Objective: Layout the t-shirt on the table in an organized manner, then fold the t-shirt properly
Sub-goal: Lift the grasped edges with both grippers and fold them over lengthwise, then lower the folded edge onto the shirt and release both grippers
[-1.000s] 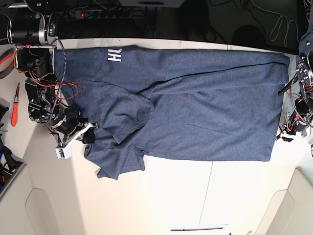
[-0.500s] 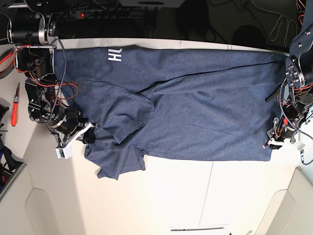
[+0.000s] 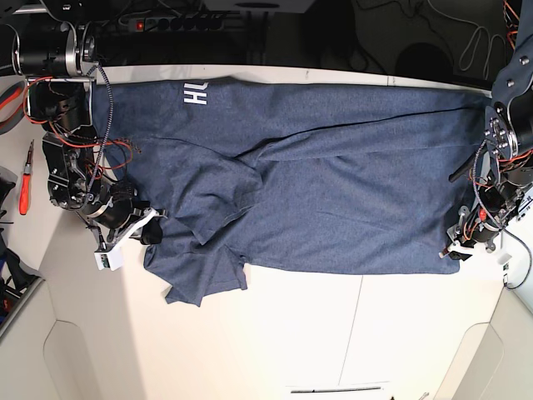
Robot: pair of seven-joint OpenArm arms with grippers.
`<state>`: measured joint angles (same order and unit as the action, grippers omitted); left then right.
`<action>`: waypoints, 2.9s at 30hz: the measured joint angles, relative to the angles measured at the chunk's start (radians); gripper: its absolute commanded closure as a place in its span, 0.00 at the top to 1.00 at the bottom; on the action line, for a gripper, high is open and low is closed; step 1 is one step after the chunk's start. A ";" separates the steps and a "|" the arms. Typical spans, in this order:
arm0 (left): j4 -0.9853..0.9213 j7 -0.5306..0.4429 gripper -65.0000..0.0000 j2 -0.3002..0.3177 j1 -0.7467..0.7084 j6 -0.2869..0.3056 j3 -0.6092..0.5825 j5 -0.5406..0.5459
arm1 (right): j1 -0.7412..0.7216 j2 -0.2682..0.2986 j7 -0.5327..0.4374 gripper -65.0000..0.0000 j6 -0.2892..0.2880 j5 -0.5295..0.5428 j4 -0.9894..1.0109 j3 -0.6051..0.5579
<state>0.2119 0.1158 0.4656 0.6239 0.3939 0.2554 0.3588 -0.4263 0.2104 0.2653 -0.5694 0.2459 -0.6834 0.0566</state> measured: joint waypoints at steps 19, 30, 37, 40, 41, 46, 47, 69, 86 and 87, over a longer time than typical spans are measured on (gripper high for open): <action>0.037 -0.026 0.00 0.049 -0.009 0.153 0.000 0.021 | 0.018 0.000 0.045 0.00 0.016 0.065 -0.074 0.000; 0.102 0.162 0.00 0.162 -0.101 0.289 -0.001 0.320 | 0.187 0.003 0.143 0.00 0.016 0.033 -0.518 0.000; 0.328 0.270 0.00 0.174 -0.241 0.289 -0.001 0.428 | 0.275 0.040 0.203 0.00 0.012 0.035 -0.723 0.008; 0.432 0.285 0.00 0.175 -0.298 0.291 -0.002 0.434 | 0.277 0.056 0.225 0.00 0.014 0.035 -0.742 0.016; 0.462 0.293 0.00 0.175 -0.314 0.291 -0.002 0.433 | 0.277 0.059 0.226 0.00 0.014 0.037 -0.742 0.017; 0.533 0.307 0.00 0.171 -0.367 0.293 0.056 0.426 | 0.277 0.093 0.257 0.00 0.011 0.038 -0.742 0.018; 0.534 0.307 0.00 0.171 -0.377 0.293 0.076 0.420 | 0.277 0.100 0.265 0.00 0.012 0.038 -0.742 0.024; 0.621 0.610 0.00 0.166 -0.586 0.295 0.295 0.642 | 0.385 0.111 0.436 0.00 0.014 0.147 -0.745 0.062; 0.632 0.722 0.00 0.074 -0.631 0.295 0.354 0.641 | 0.465 0.111 0.447 0.00 0.013 0.090 -0.745 0.121; 0.632 0.723 0.00 0.068 -0.635 0.295 0.354 0.640 | 0.465 0.111 0.446 0.00 0.013 0.090 -0.745 0.121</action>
<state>0.8436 0.8383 0.5339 -0.0113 0.6888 0.6090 0.9993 0.0391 0.3210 0.7116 -0.5568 0.3355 -1.4288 0.1772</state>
